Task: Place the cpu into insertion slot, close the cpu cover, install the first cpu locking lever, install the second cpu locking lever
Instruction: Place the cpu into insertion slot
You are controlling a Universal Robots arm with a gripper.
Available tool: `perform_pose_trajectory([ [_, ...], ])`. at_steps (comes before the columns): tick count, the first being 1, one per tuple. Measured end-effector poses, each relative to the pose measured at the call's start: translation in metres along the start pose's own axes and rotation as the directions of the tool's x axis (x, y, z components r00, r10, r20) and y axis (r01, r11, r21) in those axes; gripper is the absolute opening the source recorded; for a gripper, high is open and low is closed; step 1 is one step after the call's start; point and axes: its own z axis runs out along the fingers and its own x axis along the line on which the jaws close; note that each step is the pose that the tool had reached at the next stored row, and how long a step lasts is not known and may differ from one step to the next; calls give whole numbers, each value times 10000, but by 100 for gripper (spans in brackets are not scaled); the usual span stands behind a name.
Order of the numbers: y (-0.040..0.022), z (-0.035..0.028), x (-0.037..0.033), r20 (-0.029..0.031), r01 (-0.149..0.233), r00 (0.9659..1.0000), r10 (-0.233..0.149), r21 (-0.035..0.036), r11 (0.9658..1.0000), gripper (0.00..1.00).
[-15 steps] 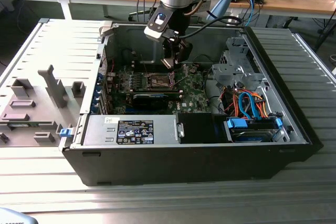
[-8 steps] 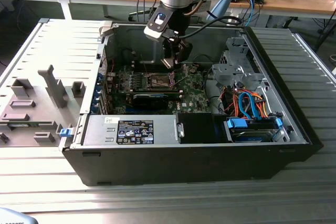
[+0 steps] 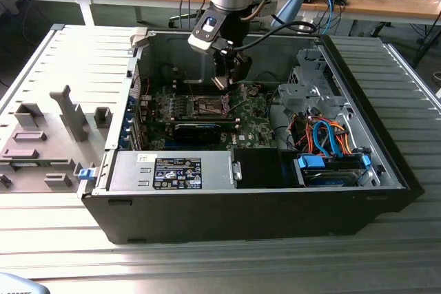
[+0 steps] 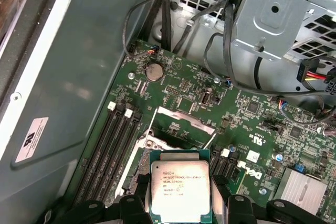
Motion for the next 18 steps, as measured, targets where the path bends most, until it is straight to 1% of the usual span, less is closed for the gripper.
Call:
perform_pose_trajectory([
  [12,0,1,0,7,-137,9999,137,3,9999,55],
  [18,0,1,0,11,-266,9996,266,4,9996,55],
])
